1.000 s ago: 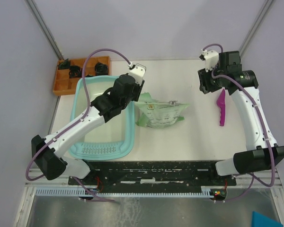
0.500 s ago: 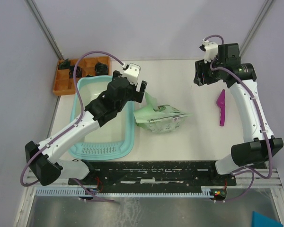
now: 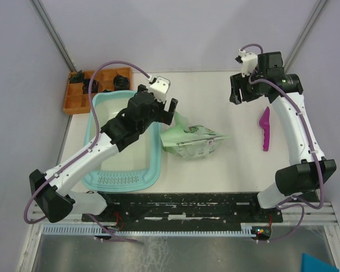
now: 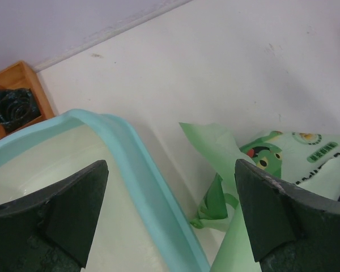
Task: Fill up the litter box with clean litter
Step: Remove the clamp from the cat litter bag.
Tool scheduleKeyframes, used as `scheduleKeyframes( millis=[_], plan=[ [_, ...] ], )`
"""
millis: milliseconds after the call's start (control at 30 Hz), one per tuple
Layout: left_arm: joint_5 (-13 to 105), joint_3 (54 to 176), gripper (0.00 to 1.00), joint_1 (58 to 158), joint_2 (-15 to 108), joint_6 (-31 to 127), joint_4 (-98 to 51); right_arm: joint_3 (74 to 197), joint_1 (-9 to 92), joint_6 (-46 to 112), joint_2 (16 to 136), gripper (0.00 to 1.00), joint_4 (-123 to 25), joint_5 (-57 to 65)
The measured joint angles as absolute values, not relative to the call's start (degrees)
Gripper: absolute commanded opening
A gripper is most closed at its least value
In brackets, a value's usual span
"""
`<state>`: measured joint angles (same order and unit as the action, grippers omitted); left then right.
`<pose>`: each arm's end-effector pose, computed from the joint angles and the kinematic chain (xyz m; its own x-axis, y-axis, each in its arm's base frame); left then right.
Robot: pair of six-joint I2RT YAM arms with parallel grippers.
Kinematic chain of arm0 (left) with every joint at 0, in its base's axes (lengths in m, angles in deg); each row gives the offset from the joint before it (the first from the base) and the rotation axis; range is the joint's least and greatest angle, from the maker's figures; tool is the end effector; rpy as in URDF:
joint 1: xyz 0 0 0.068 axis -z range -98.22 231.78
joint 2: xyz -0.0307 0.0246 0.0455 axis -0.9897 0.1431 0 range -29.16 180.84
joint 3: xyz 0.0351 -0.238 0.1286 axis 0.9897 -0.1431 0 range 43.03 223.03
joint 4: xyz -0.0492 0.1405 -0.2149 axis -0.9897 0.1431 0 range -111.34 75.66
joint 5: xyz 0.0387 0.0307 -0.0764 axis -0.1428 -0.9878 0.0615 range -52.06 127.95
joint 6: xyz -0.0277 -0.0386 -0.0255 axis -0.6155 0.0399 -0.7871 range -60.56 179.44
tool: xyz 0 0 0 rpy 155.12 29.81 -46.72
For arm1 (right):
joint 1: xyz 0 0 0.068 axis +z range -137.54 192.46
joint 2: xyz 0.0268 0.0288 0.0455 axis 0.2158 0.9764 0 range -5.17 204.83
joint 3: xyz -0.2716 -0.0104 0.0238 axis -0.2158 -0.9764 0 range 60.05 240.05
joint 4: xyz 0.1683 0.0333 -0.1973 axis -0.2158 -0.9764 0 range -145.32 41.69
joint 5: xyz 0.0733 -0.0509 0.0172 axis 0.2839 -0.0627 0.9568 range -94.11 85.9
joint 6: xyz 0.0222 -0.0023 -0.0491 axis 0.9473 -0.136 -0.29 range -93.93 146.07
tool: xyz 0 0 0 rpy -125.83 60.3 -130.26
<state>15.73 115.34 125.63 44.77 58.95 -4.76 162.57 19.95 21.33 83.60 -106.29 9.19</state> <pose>0.2221 -0.1947 0.3868 -0.2285 0.2086 -0.9509 0.3806 0.9182 0.1099 0.3120 0.0494 0.4182 -0.6652 -0.1685 -0.7274 -0.3464 0.9327 0.1008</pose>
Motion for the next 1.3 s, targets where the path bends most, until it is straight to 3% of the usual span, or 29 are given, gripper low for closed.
scheduleKeyframes(
  millis=[167,367,500,833,1067,1100,1133,1233,1300],
  plan=[
    [22.72,115.89,1.0,126.18,44.05,59.03,-0.87,159.79,19.95,14.34,82.92,0.65,-106.97,10.97],
    [25.13,114.95,0.99,132.69,41.47,59.95,3.02,140.38,19.97,3.41,71.67,0.65,-106.64,12.89],
    [25.26,114.99,0.99,137.24,42.65,61.94,5.64,136.05,19.97,-0.48,66.38,0.66,-107.56,12.8],
    [23.88,114.79,0.97,142.46,44.4,62.49,12.2,136.12,19.97,-1.55,64.76,0.65,-110.36,14.09],
    [21.34,113.0,0.95,142.72,44.72,62.86,14.87,146.19,19.97,-0.92,69.35,0.63,-117.59,17.22],
    [20.95,111.98,0.91,142.72,44.72,63.03,14.89,147.57,19.95,-0.79,70.14,0.62,-118.51,17.87],
    [20.43,110.9,0.78,142.72,44.7,63.36,14.74,149.34,19.97,-0.63,71.12,0.62,-119.78,18.59],
    [18.44,105.61,0.12,142.79,44.55,64.59,12.79,152.12,19.97,-0.92,72.87,0.6,-122.22,21.11],
    [15.84,101.96,0.03,142.77,44.53,66.01,11.04,151.24,19.97,-2.4,72.41,0.6,-123.38,22.66]
  ],
)
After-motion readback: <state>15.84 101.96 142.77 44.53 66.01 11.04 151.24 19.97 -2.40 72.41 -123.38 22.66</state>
